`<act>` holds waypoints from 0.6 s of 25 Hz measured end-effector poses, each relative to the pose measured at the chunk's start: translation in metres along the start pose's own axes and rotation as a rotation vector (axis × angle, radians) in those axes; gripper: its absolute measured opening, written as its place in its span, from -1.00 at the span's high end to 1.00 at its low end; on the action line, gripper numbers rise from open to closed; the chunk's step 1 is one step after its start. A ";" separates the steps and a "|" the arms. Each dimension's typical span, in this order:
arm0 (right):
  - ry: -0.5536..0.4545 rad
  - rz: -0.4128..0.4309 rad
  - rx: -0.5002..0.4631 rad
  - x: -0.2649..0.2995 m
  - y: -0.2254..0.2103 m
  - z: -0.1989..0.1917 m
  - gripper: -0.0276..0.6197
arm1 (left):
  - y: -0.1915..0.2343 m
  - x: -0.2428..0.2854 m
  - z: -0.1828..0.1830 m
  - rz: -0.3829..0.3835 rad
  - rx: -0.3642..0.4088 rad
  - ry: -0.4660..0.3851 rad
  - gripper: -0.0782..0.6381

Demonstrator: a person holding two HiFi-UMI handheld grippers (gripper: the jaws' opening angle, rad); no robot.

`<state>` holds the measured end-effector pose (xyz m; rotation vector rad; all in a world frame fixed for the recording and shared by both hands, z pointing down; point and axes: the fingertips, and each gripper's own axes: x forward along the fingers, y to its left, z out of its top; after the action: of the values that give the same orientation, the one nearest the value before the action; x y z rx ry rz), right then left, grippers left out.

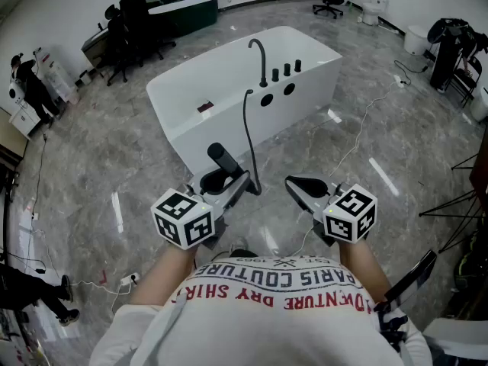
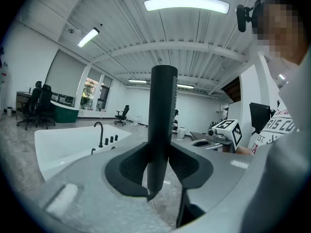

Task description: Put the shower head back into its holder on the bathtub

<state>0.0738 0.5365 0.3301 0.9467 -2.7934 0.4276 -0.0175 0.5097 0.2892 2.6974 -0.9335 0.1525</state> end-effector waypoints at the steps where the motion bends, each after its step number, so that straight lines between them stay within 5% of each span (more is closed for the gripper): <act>1: -0.003 0.000 0.000 -0.001 0.000 0.001 0.91 | 0.000 -0.001 -0.001 0.001 -0.003 -0.003 0.40; 15: -0.006 0.002 -0.032 -0.005 0.002 0.015 0.91 | 0.008 0.001 0.020 -0.011 -0.010 -0.037 0.40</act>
<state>0.0755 0.5355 0.3145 0.9402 -2.7974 0.3793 -0.0215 0.4972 0.2718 2.7042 -0.9275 0.0953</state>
